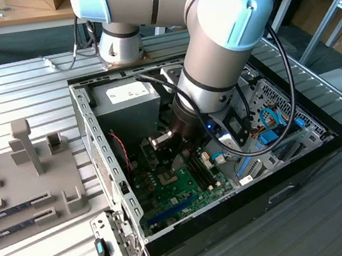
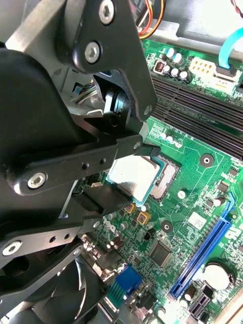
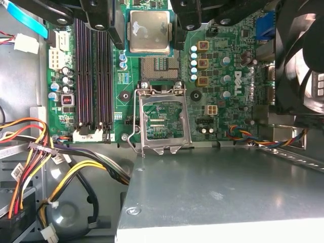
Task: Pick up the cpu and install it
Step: 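Close the cpu cover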
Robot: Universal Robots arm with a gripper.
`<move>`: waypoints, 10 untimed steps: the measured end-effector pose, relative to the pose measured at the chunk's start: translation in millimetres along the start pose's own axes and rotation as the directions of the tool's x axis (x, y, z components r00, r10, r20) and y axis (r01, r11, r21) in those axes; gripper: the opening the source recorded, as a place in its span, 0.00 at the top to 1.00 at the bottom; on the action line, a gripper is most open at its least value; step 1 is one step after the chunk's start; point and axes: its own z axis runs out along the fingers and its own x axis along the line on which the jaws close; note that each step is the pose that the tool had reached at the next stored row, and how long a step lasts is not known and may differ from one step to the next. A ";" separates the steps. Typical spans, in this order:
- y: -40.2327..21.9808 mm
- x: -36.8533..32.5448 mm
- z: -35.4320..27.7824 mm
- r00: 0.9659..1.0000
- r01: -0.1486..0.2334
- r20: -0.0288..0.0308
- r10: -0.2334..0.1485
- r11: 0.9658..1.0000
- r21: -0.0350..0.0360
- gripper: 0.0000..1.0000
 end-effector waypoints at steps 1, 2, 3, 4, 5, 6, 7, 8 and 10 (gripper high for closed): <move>0.0 0.0 0.2 1.000 0.000 0.000 0.000 1.000 0.000 0.53; 0.0 0.0 0.4 1.000 0.000 0.000 0.000 1.000 0.000 0.53; 0.0 0.0 0.7 1.000 0.000 0.000 0.000 1.000 0.000 0.53; 0.0 -0.1 1.0 1.000 0.000 0.000 0.000 1.000 0.000 0.53; 0.0 -0.1 1.2 1.000 0.000 0.000 0.000 1.000 0.000 0.53; -0.1 -0.1 1.5 1.000 0.000 0.000 0.000 1.000 0.000 0.53; -0.1 -0.1 1.7 1.000 0.000 0.000 0.000 1.000 0.000 0.53; -0.1 -0.1 2.1 1.000 0.000 0.000 0.000 1.000 0.000 0.53; -0.1 -0.2 2.8 1.000 0.000 0.000 0.000 1.000 0.000 0.53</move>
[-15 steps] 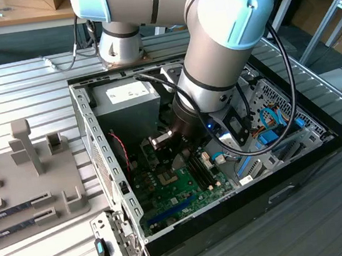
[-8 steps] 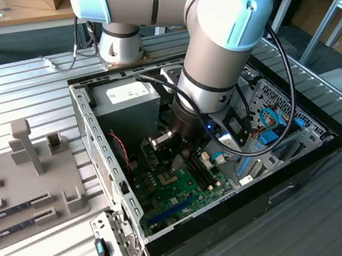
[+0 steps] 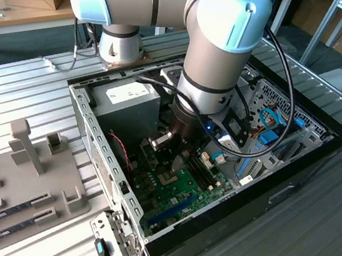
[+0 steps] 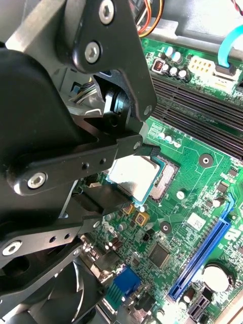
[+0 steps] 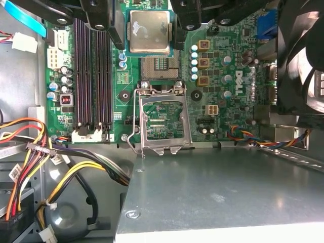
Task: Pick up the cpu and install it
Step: 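Close the cpu cover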
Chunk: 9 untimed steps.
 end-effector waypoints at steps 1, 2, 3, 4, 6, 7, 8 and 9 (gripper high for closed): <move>0.0 0.0 0.3 1.000 0.000 0.000 0.000 1.000 0.000 0.53; 0.0 0.0 0.6 1.000 0.000 0.000 0.000 1.000 0.000 0.53; 0.0 -0.1 0.9 1.000 0.000 0.000 0.000 1.000 0.000 0.53; 0.0 -0.1 1.1 1.000 0.000 0.000 0.000 1.000 0.000 0.53; -0.1 -0.1 1.6 1.000 0.000 0.000 0.000 1.000 0.000 0.53; -0.1 -0.1 1.7 1.000 0.000 0.000 0.000 1.000 0.000 0.53; -0.1 -0.1 2.0 1.000 0.000 0.000 0.000 1.000 0.000 0.53; -0.1 -0.1 2.1 1.000 0.000 0.000 0.000 1.000 0.000 0.53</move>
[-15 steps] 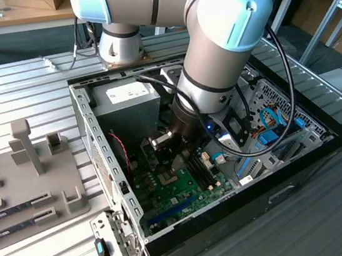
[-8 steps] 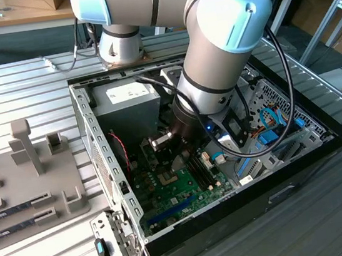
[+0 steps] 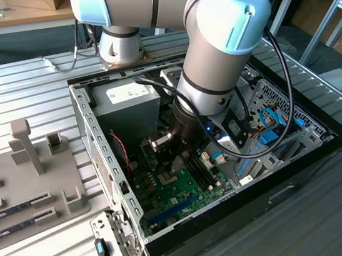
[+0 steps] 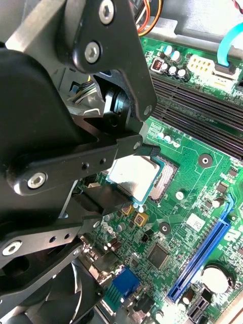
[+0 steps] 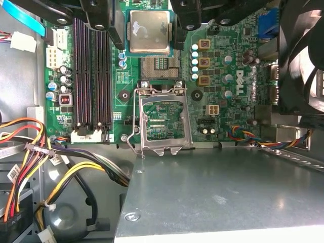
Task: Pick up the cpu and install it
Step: 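Close the cpu cover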
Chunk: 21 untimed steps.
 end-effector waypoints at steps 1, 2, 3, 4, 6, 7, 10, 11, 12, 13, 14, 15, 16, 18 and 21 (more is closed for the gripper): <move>0.0 0.0 0.2 1.000 0.000 0.000 0.000 1.000 0.000 0.53; 0.0 0.0 0.3 1.000 0.000 0.000 0.000 1.000 0.000 0.53; 0.0 0.0 0.6 1.000 0.000 0.000 0.000 1.000 0.000 0.53; 0.0 0.0 0.8 1.000 0.000 0.000 0.000 1.000 0.000 0.53; 0.0 -0.1 1.2 1.000 0.000 0.000 0.000 1.000 0.000 0.53; -0.1 -0.1 1.3 1.000 0.000 0.000 0.000 1.000 0.000 0.53; -0.1 -0.1 2.0 1.000 0.000 0.000 0.000 1.000 0.000 0.53; -0.1 -0.1 2.1 1.000 0.000 0.000 0.000 1.000 0.000 0.53; -0.1 -0.1 2.3 1.000 0.000 0.000 0.000 1.000 0.000 0.53; -0.1 -0.2 2.5 1.000 0.000 0.000 0.000 1.000 0.000 0.53; -0.1 -0.2 2.8 1.000 0.000 0.000 0.000 1.000 0.000 0.53; -0.1 -0.2 2.9 1.000 0.000 0.000 0.000 1.000 0.000 0.53; -0.1 -0.2 3.0 1.000 0.000 0.000 0.000 1.000 0.000 0.53; -0.1 -0.2 3.4 1.000 0.000 0.000 0.000 1.000 0.000 0.53; -0.2 -0.2 4.0 1.000 0.000 0.000 0.000 1.000 0.000 0.53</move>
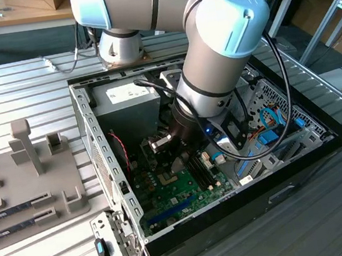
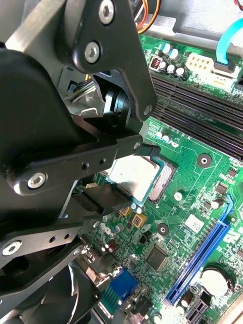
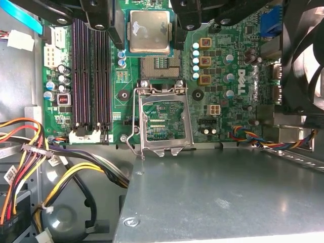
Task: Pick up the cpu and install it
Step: 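Close the cpu cover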
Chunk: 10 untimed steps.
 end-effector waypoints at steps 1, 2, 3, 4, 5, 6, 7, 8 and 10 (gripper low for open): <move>0.0 -0.1 0.8 1.000 0.000 0.000 0.000 1.000 0.000 0.53; -0.1 -0.1 1.6 1.000 0.000 0.000 0.000 1.000 0.000 0.53; -0.1 -0.1 1.8 1.000 0.000 0.000 0.000 1.000 0.000 0.53; -0.1 -0.1 1.9 1.000 0.000 0.000 0.000 1.000 0.000 0.53; -0.1 -0.1 2.2 1.000 0.000 0.000 0.000 1.000 0.000 0.53; -0.1 -0.1 2.3 1.000 0.000 0.000 0.000 1.000 0.000 0.53; -0.1 -0.2 2.6 1.000 0.000 0.000 0.000 1.000 0.000 0.53; -0.1 -0.2 2.9 1.000 0.000 0.000 0.000 1.000 0.000 0.53; -0.1 -0.2 3.1 1.000 0.000 0.000 0.000 1.000 0.000 0.53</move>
